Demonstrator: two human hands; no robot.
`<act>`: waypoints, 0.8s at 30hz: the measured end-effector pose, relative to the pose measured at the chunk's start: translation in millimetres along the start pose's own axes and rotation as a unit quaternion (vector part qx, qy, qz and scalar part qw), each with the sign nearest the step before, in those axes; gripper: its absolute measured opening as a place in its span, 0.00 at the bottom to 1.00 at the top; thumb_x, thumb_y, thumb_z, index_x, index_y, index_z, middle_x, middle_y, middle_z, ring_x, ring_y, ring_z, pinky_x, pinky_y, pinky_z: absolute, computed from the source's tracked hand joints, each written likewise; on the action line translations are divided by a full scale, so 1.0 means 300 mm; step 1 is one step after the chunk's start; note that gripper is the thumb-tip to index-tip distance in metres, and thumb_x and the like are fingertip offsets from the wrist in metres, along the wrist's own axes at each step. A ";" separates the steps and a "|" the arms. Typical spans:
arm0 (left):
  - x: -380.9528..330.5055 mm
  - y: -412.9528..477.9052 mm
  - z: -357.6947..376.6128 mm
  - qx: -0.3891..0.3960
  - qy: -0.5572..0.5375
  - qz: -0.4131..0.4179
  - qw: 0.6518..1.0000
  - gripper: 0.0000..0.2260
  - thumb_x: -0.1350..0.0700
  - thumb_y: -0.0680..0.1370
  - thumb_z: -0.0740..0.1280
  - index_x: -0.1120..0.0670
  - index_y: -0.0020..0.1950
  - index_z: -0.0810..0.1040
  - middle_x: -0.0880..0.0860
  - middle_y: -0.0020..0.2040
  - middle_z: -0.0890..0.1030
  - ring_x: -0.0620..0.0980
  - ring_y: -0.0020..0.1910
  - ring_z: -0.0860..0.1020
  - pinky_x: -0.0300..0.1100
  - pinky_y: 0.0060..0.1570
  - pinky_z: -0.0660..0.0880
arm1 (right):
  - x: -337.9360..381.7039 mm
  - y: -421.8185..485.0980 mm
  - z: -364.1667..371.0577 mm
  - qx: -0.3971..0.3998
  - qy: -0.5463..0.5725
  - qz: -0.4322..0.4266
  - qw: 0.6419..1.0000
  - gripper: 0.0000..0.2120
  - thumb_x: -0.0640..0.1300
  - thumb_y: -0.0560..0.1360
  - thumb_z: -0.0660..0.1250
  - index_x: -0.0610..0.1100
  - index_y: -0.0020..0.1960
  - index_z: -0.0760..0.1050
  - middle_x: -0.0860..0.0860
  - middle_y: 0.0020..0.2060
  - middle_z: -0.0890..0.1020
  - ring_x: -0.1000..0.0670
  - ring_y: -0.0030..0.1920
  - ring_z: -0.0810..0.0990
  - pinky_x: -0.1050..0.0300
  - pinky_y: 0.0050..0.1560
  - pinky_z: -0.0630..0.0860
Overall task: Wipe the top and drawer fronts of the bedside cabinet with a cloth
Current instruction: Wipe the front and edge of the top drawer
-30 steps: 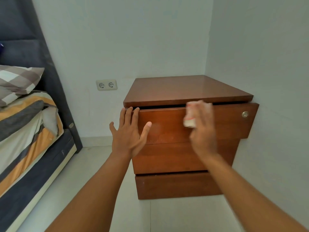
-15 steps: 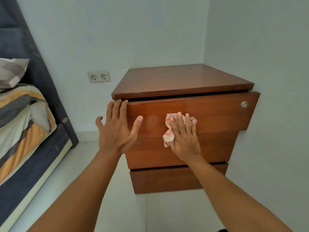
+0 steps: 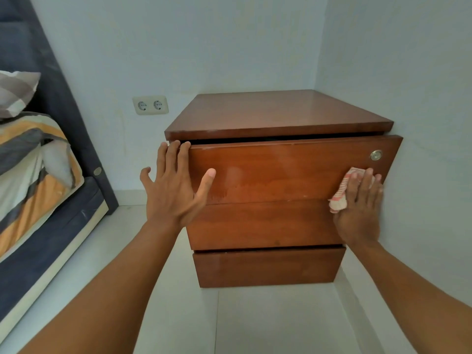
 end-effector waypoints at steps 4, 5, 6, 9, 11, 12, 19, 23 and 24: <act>-0.007 -0.005 0.002 -0.003 -0.002 -0.005 1.000 0.37 0.29 0.78 0.46 0.50 0.80 0.56 0.52 0.82 0.57 0.53 0.82 0.51 0.70 0.73 0.56 | -0.023 0.001 -0.023 0.002 -0.009 0.030 0.999 0.44 0.37 0.77 0.68 0.38 0.83 0.43 0.33 0.82 0.47 0.30 0.82 0.45 0.35 0.81 0.50; -0.008 -0.007 0.001 -0.002 0.001 -0.003 1.000 0.37 0.29 0.78 0.46 0.50 0.80 0.56 0.52 0.82 0.57 0.53 0.82 0.51 0.70 0.73 0.56 | -0.022 0.001 -0.029 0.006 0.000 0.043 0.999 0.46 0.36 0.76 0.70 0.38 0.83 0.44 0.34 0.82 0.47 0.30 0.82 0.45 0.35 0.81 0.51; -0.007 -0.008 0.001 0.000 0.004 0.000 1.000 0.37 0.29 0.78 0.46 0.50 0.80 0.56 0.52 0.82 0.57 0.53 0.82 0.50 0.70 0.73 0.56 | -0.021 -0.001 -0.038 0.011 0.013 0.061 0.998 0.46 0.35 0.76 0.70 0.38 0.83 0.44 0.35 0.82 0.47 0.31 0.82 0.45 0.35 0.80 0.53; -0.004 -0.007 0.003 0.009 0.010 0.003 1.000 0.38 0.28 0.78 0.46 0.50 0.81 0.54 0.52 0.82 0.55 0.53 0.82 0.49 0.70 0.73 0.55 | -0.005 -0.007 -0.088 0.010 0.070 0.141 0.987 0.44 0.36 0.79 0.68 0.40 0.84 0.42 0.39 0.83 0.46 0.35 0.83 0.46 0.40 0.80 0.56; -0.005 -0.009 0.003 0.010 0.010 0.001 1.000 0.38 0.27 0.78 0.46 0.50 0.81 0.54 0.52 0.83 0.55 0.54 0.83 0.49 0.71 0.73 0.54 | 0.039 0.011 -0.151 -0.028 0.124 0.188 0.974 0.41 0.36 0.81 0.66 0.41 0.84 0.44 0.42 0.84 0.47 0.37 0.83 0.45 0.44 0.78 0.55; -0.006 -0.010 0.003 0.011 0.009 0.000 1.000 0.39 0.27 0.77 0.46 0.50 0.81 0.54 0.52 0.83 0.55 0.54 0.83 0.49 0.71 0.73 0.54 | 0.078 0.030 -0.190 -0.056 0.141 0.188 0.970 0.40 0.36 0.81 0.65 0.42 0.84 0.45 0.43 0.84 0.48 0.37 0.83 0.45 0.45 0.76 0.56; -0.001 -0.007 -0.002 0.020 0.017 0.007 1.000 0.40 0.27 0.77 0.46 0.50 0.82 0.54 0.53 0.83 0.55 0.54 0.83 0.49 0.72 0.73 0.54 | 0.224 0.255 -0.275 -0.001 0.049 -0.012 0.999 0.39 0.39 0.79 0.66 0.45 0.84 0.49 0.46 0.83 0.54 0.39 0.83 0.47 0.37 0.81 0.54; 0.000 -0.005 -0.011 0.025 0.021 0.011 0.999 0.40 0.27 0.77 0.45 0.50 0.82 0.54 0.53 0.83 0.55 0.54 0.83 0.49 0.72 0.73 0.53 | 0.092 0.246 -0.287 0.014 0.066 0.040 0.997 0.37 0.41 0.81 0.66 0.43 0.84 0.51 0.43 0.82 0.57 0.39 0.83 0.50 0.37 0.81 0.54; 0.002 -0.005 -0.012 0.029 0.024 0.013 0.999 0.40 0.27 0.77 0.45 0.50 0.82 0.54 0.53 0.83 0.55 0.54 0.83 0.50 0.72 0.73 0.53 | 0.059 0.243 -0.292 0.016 0.066 0.052 0.996 0.36 0.41 0.82 0.66 0.42 0.83 0.50 0.43 0.82 0.57 0.38 0.83 0.51 0.36 0.80 0.57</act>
Point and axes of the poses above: each hand's wrist, its own y-axis towards the middle knuckle, its own z-axis out of the palm, x = y × z, the point moved 6 cm from there along y, towards the middle knuckle
